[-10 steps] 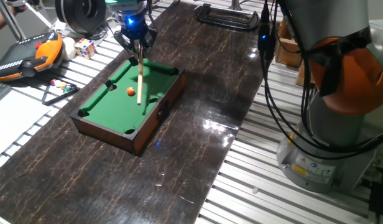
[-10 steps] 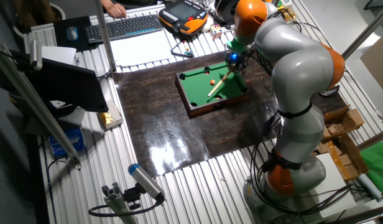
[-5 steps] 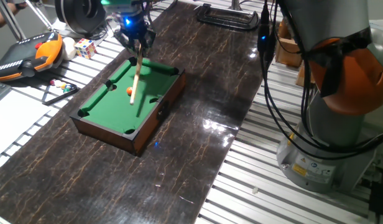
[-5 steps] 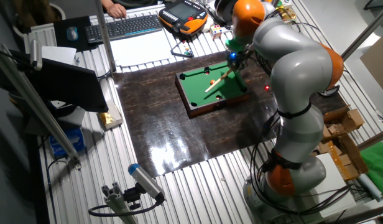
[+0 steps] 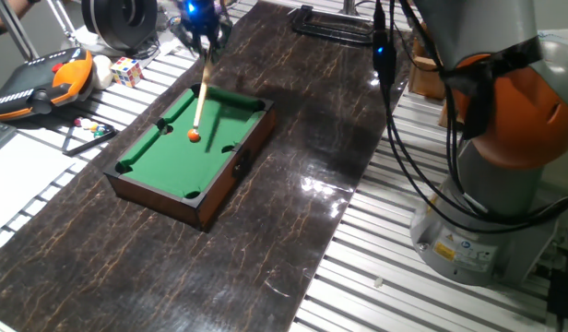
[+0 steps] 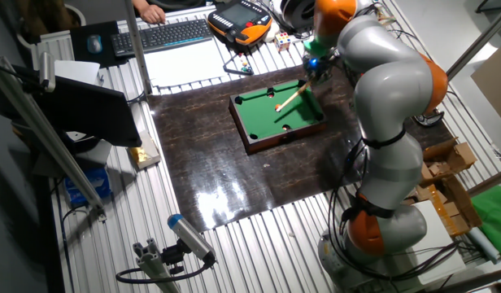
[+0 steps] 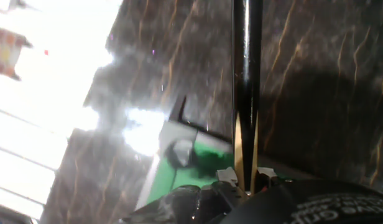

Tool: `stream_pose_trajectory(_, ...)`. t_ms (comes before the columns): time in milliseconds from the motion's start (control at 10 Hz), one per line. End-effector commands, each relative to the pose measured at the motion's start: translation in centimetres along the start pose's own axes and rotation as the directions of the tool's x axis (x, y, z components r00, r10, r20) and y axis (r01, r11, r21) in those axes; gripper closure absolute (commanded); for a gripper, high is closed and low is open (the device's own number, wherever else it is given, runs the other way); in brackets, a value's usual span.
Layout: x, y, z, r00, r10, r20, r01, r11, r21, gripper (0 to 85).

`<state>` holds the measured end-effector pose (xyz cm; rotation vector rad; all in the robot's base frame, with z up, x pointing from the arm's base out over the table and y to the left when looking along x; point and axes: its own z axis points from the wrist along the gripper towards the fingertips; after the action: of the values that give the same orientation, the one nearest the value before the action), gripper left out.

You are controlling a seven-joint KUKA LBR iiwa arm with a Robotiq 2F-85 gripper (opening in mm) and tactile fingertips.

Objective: Hit the pool ball

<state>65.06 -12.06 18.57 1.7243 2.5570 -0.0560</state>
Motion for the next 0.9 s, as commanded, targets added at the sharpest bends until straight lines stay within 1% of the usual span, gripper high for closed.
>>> stream_pose_trajectory(0,-1.8,-0.6,-0.1,1.000,0.011,0.018,-0.011,1.000,-0.007,84.3)
stream_pose_trajectory(100,-2.4,-0.6,-0.2,0.999,0.031,0.029,-0.031,0.999,-0.020,84.3)
stream_pose_trajectory(200,-2.9,-0.5,-0.2,0.998,0.038,0.049,-0.037,0.999,-0.026,84.3)
stream_pose_trajectory(300,-3.2,-0.3,-0.1,0.997,0.042,0.066,-0.040,0.999,-0.033,84.3)
stream_pose_trajectory(400,-3.3,0.0,0.2,0.994,0.049,0.099,-0.044,0.998,-0.045,84.3)
stream_pose_trajectory(500,-3.4,0.2,0.4,0.992,0.051,0.116,-0.045,0.998,-0.052,84.3)
stream_pose_trajectory(600,-3.6,0.3,0.5,0.990,0.053,0.130,-0.046,0.997,-0.057,84.3)
stream_pose_trajectory(700,-3.8,0.4,0.6,0.989,0.043,0.141,-0.036,0.998,-0.054,84.3)
stream_pose_trajectory(800,-4.1,0.4,0.5,0.989,0.036,0.145,-0.028,0.998,-0.053,84.3)
